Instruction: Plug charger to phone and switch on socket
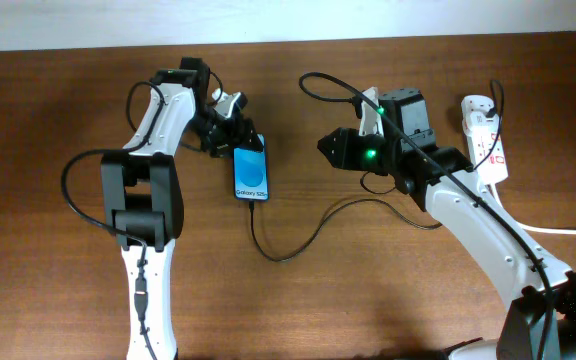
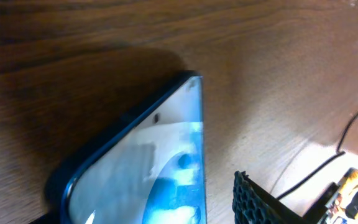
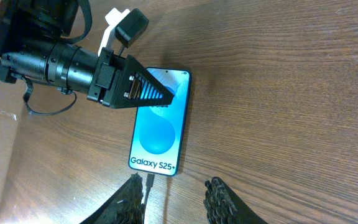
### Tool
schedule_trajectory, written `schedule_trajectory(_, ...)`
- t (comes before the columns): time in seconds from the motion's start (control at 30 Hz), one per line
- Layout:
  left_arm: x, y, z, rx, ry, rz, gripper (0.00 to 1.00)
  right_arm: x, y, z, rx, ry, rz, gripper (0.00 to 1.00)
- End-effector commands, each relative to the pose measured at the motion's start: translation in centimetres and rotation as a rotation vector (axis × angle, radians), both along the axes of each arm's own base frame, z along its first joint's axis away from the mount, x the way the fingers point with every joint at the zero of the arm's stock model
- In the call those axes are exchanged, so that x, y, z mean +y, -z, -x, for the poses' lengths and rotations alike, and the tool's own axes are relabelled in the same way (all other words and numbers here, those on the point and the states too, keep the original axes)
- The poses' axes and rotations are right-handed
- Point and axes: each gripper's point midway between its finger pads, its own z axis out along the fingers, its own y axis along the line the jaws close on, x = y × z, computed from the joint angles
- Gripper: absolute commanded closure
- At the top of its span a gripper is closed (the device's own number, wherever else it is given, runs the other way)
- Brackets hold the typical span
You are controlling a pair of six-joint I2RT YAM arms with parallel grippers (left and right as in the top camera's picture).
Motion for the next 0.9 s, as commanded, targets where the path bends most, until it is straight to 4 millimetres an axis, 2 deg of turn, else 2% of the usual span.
schedule_trajectory(0.0,3.1,1.8,-0.4,0.001,-0.041,-0.198,0.37,-0.4,-1.1,-0.3,-0.043,0.009,0.023,0.64)
schedule_trajectory(0.27,4.7,2.4,-0.7,-0.011,-0.054,-0.3,0.3,-0.5,-1.0,-0.3,-0.046,0.011,0.033,0.64)
schedule_trajectory(0.4,4.7,1.3,-1.6,-0.044,-0.06,-0.299,0.3,-0.7,-0.9,-0.3,-0.051,0.01,0.054,0.64)
schedule_trajectory(0.5,4.8,-1.8,-3.1,-0.112,-0.075,-0.29,0.29,-0.9,-0.7,-0.3,-0.046,0.012,0.06,0.63)
schedule_trajectory(0.6,6.0,-5.1,-4.1,-0.171,-0.1,-0.316,0.3,-1.2,-0.7,-0.4,-0.046,0.017,0.062,0.63)
schedule_trajectory(0.67,6.8,-8.1,-4.6,-0.219,-0.123,-0.315,0.29,-1.6,-0.6,-0.5,-0.041,0.027,0.061,0.55)
schedule_trajectory(0.8,8.4,-13.4,-4.7,-0.305,-0.169,-0.309,0.29,-2.8,-0.6,-0.6,-0.03,0.041,0.062,0.51)
schedule_trajectory(0.87,9.6,-17.1,-4.4,-0.374,-0.204,-0.305,0.28,-3.0,-1.3,0.0,-0.068,-0.035,0.068,0.48)
